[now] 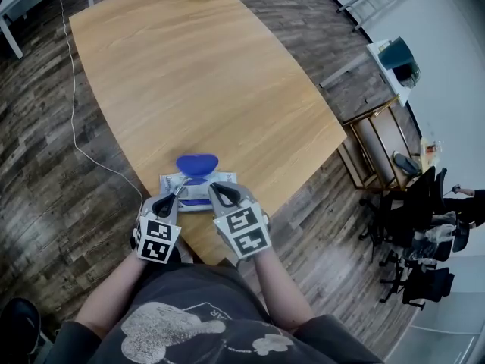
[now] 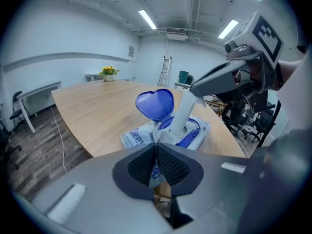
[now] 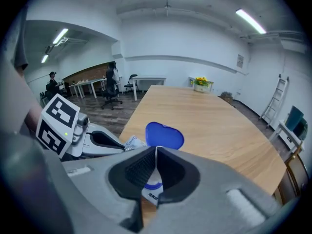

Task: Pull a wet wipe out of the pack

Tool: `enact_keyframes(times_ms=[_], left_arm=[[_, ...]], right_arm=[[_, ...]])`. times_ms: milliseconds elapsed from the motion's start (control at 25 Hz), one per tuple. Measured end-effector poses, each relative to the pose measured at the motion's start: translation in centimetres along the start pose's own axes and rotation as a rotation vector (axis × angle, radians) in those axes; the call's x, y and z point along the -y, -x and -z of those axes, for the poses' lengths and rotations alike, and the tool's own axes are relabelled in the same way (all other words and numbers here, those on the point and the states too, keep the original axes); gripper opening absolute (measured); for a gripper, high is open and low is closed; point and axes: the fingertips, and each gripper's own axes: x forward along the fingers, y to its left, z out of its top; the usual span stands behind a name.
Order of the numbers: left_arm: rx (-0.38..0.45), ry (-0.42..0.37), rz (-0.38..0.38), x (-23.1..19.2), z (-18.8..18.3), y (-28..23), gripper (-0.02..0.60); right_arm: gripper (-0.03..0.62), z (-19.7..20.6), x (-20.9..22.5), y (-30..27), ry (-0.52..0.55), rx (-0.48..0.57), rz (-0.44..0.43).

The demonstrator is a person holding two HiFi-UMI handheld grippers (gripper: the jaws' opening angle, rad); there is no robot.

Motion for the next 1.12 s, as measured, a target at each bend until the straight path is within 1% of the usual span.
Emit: enact_keyframes(times_ms=[160,320,440,520,600,800,880,1040,1120], left_arm=[[0.005,0.005,0.027,0.1,-0.1,0.0,0.029],[0.016,0.025,0.050,0.0,0.0,0.1,0.031],[0.026,0.040,0.069,0.2,-0.1,0.4,0.040],[0.034,0.035,0.078,0.3,-0.2,0.6,0.051],[0.038,0.022,0.072,0.3,-0.2,0.8,0.079],[0.041,0.006,0.014,0.8,0.5,1.6,0.140],[0.055,0.003,-0.026,0.9,0.5,2.1,0.143],[0.089,0.068,-0.113,1.8,0.2,3.9,0.143],[0.113,0.086,-0.163,2.5,-0.1,4.9,0.132]], right_arm=[[0.004,-0.2,1.8,2.0,-0.061,0.039,0.069],[0.004,0.7,2.3,2.5,-0.108,0.038,0.111],[0.004,1.8,1.9,3.0,-0.134,0.036,0.123],[0.004,2.2,1.7,3.3,-0.143,0.040,0.123],[0.003,2.4,1.4,3.5,-0.141,0.051,0.117],[0.003,2.9,1.1,4.5,-0.132,0.094,0.073],[0.003,3.1,1.2,4.9,-0.125,0.119,0.056],[0.003,3.7,1.6,6.8,-0.120,0.167,0.017],[0.003,4.1,1.9,8.1,-0.117,0.192,-0.008]])
